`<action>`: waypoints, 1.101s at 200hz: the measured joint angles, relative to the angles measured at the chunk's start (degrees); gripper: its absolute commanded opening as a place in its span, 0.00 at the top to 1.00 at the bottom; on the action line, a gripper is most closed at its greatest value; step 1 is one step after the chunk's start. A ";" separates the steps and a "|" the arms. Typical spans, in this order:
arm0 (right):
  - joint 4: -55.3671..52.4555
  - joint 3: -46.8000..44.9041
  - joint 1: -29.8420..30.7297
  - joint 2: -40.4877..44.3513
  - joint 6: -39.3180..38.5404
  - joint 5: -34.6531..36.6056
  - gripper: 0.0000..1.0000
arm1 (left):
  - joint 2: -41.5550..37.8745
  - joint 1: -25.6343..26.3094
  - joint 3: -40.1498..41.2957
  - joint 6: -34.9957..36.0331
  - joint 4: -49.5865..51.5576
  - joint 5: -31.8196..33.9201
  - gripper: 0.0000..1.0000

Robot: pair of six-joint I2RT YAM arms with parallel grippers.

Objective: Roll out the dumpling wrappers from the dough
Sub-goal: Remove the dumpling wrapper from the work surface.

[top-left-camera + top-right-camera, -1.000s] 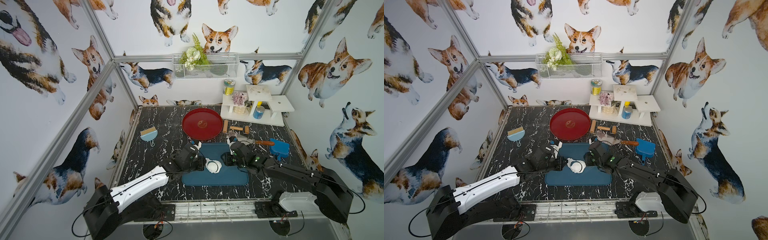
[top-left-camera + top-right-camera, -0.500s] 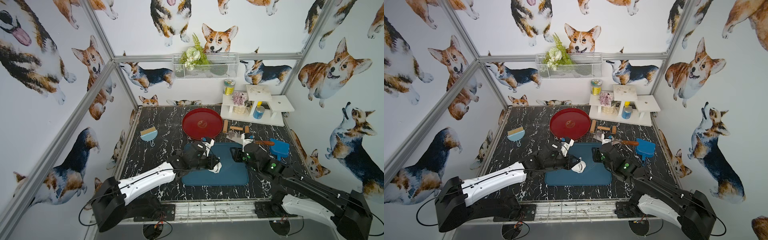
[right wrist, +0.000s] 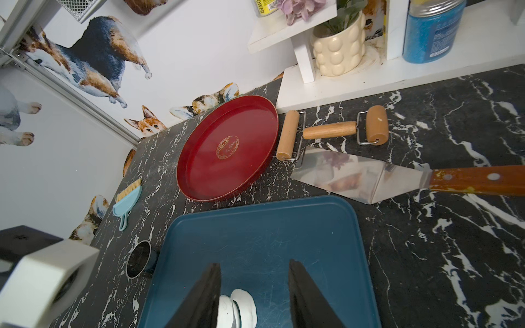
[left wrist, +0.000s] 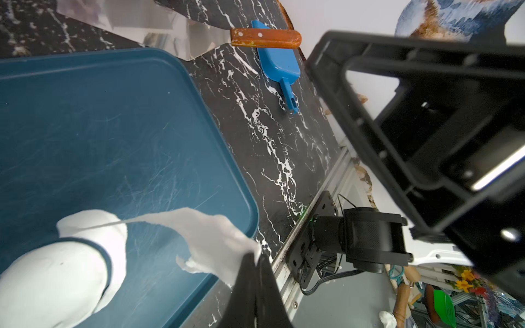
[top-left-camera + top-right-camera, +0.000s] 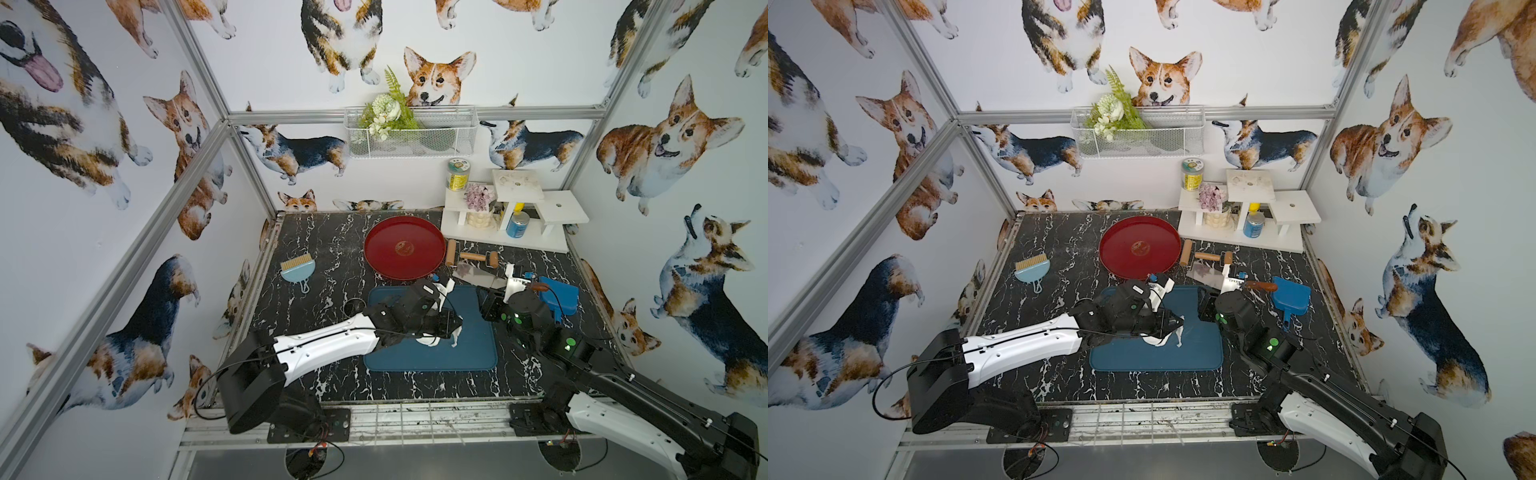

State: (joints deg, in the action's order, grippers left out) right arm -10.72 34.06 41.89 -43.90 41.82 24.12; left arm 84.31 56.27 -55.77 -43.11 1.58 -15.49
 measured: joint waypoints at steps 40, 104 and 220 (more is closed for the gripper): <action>-0.68 -0.24 -0.04 2.34 0.46 2.08 0.55 | 3.50 0.94 -2.40 0.83 -0.20 0.57 0.93; -2.93 -0.90 -0.04 3.76 1.09 2.86 0.55 | 8.94 -0.09 -6.36 3.80 5.35 7.80 0.90; -4.57 -1.55 -0.26 5.88 1.51 2.84 0.54 | 21.55 -2.21 -17.29 9.88 9.25 10.43 0.66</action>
State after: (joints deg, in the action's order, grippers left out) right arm -15.29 32.51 41.63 -38.02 43.33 26.96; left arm 105.86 54.06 -73.06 -33.23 10.83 -5.06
